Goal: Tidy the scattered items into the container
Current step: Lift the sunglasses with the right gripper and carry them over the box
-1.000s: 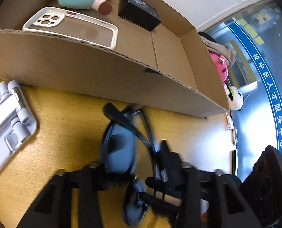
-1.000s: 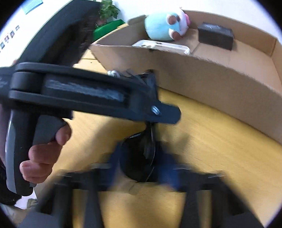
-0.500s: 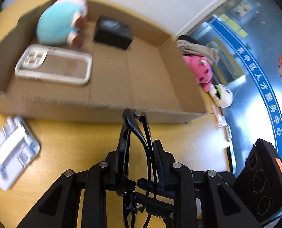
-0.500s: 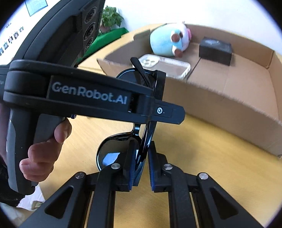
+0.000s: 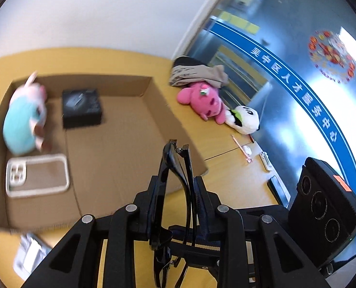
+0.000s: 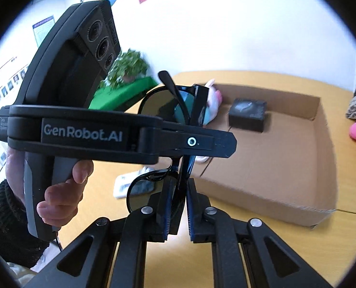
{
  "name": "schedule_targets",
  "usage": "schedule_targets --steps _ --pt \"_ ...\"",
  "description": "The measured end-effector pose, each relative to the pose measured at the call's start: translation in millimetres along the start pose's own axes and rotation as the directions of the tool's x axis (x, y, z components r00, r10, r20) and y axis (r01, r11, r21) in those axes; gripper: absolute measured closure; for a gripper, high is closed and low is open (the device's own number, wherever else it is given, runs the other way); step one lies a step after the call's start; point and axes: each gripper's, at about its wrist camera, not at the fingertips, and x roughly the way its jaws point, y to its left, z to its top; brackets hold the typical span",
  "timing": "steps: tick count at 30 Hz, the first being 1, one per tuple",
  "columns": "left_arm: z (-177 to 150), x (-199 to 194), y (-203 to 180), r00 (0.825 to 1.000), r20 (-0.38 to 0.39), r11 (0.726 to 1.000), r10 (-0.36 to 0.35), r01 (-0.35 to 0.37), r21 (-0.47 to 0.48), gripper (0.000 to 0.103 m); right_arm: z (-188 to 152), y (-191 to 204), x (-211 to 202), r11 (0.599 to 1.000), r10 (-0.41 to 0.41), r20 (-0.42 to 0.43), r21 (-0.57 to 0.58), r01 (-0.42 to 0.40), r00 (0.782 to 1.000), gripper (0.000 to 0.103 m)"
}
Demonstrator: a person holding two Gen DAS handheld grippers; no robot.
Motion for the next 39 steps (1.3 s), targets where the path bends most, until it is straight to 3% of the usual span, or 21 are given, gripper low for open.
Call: schedule_targets --steps 11,21,29,39 --pt "84.1 29.8 -14.7 0.999 -0.023 0.994 -0.028 0.031 0.109 0.074 54.0 -55.7 -15.5 0.997 -0.066 0.064 0.05 0.063 0.996 0.094" --pt "162.6 79.7 16.1 0.998 -0.065 0.991 -0.006 0.014 0.133 0.074 114.7 -124.8 22.1 0.989 -0.066 0.052 0.133 0.059 0.996 0.094" --pt "203.7 144.4 69.2 0.991 -0.129 0.996 -0.037 0.047 0.072 0.074 144.6 -183.8 71.2 0.98 -0.071 -0.011 0.186 0.072 0.997 0.094" --pt "206.6 248.9 139.9 0.959 -0.272 0.995 -0.079 0.059 -0.082 0.074 133.9 -264.7 153.6 0.942 -0.058 -0.174 0.316 0.111 0.983 0.094"
